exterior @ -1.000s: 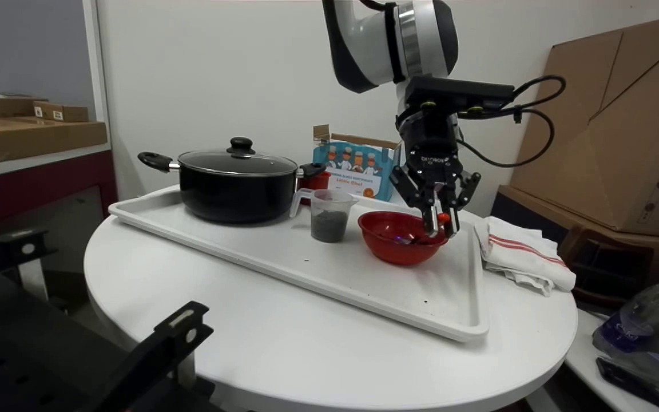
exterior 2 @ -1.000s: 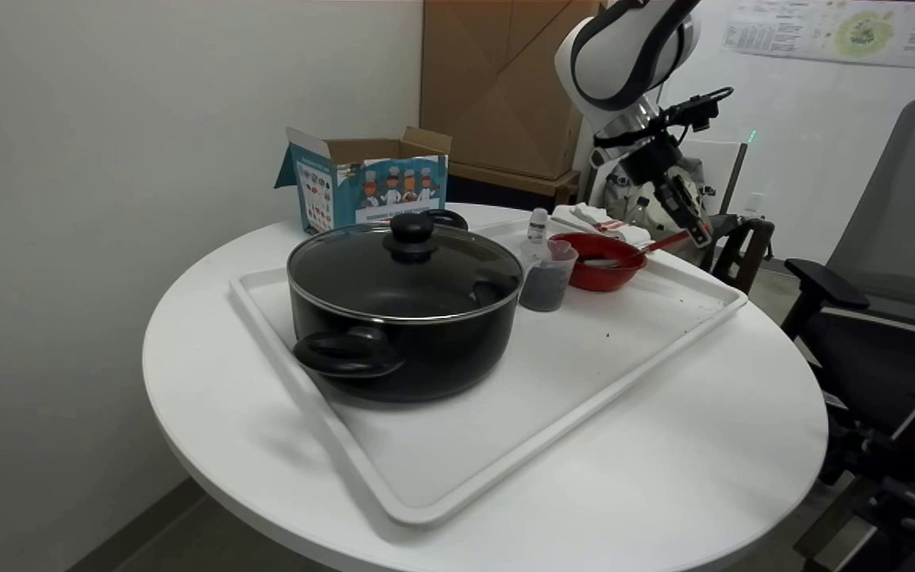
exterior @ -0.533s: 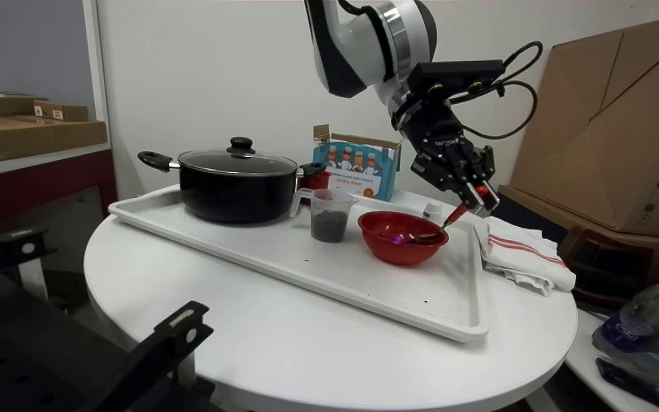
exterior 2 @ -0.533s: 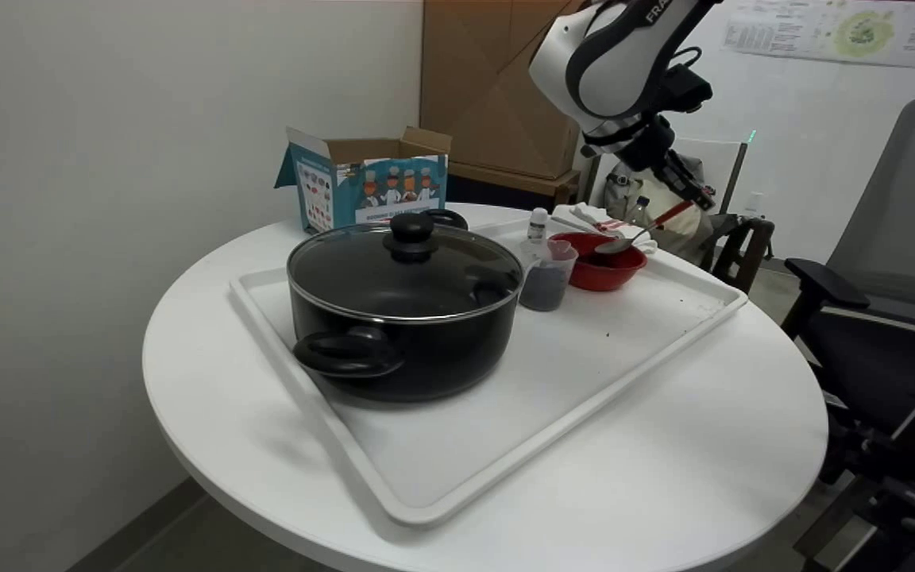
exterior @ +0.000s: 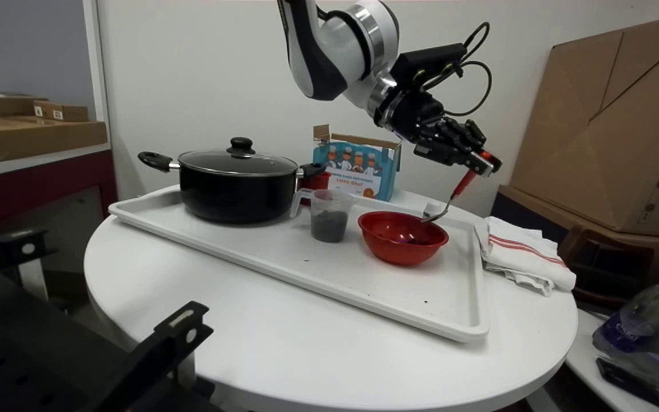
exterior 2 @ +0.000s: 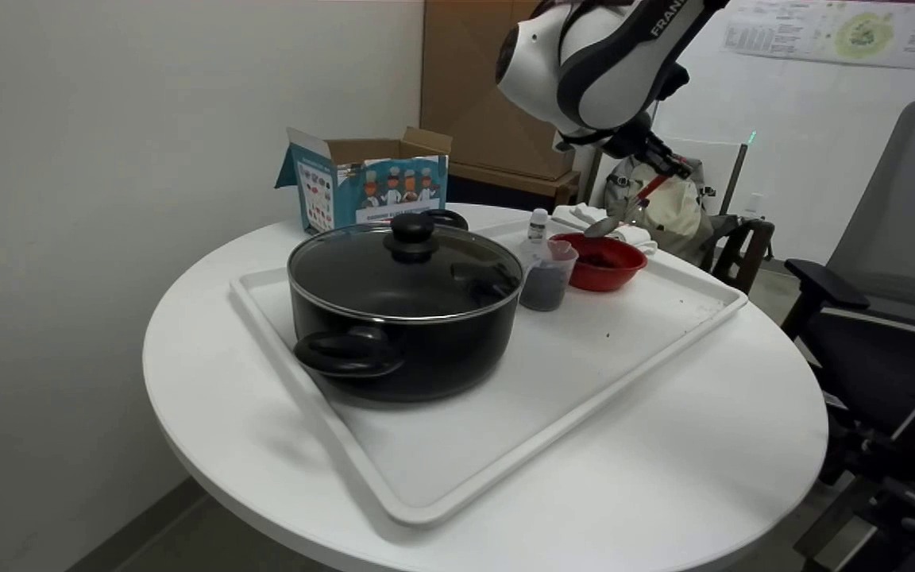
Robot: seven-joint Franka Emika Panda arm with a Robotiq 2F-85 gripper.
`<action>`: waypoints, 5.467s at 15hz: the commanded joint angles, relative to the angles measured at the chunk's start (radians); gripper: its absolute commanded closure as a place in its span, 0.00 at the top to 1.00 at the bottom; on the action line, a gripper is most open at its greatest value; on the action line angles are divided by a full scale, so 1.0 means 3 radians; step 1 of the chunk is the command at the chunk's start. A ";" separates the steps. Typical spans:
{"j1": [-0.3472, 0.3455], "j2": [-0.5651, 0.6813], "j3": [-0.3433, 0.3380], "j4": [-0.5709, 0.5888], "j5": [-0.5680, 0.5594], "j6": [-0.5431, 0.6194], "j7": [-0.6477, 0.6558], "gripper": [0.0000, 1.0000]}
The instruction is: Take a spoonful of the contents of the red bowl and put it in the jug
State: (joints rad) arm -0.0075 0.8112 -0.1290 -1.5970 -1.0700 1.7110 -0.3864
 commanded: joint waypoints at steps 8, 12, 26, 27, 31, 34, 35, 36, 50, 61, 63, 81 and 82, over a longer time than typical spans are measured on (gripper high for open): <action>0.0100 -0.0043 0.0201 -0.0359 -0.0638 -0.0511 0.0011 0.09; 0.0064 -0.0041 0.0245 -0.0496 -0.0713 -0.0572 0.0019 0.09; -0.0134 0.0012 0.0424 -0.0683 -0.0477 -0.0464 0.0180 0.09; -0.0155 0.0018 0.0439 -0.0672 -0.0425 -0.0458 0.0184 0.09; -0.0252 0.0002 0.0480 -0.0641 -0.0163 -0.0346 0.0323 0.09; -0.0344 -0.0028 0.0500 -0.0635 0.0168 -0.0243 0.0410 0.08; -0.0378 -0.0038 0.0505 -0.0637 0.0301 -0.0208 0.0421 0.09; -0.0402 -0.0044 0.0502 -0.0638 0.0417 -0.0171 0.0436 0.08; -0.0513 -0.0101 0.0372 -0.0619 0.1486 0.0309 0.0538 0.08; -0.0458 -0.0151 0.0196 -0.0683 0.1855 0.0739 0.0626 0.08; -0.0444 -0.0175 0.0189 -0.0707 0.1866 0.0795 0.0621 0.08; -0.0544 -0.0503 0.0199 -0.1141 0.2359 0.1454 0.0582 0.09; -0.0554 -0.0513 0.0193 -0.1159 0.2401 0.1475 0.0579 0.09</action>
State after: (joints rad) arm -0.1631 0.6956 -0.0638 -1.8903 -0.4013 2.1096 -0.2074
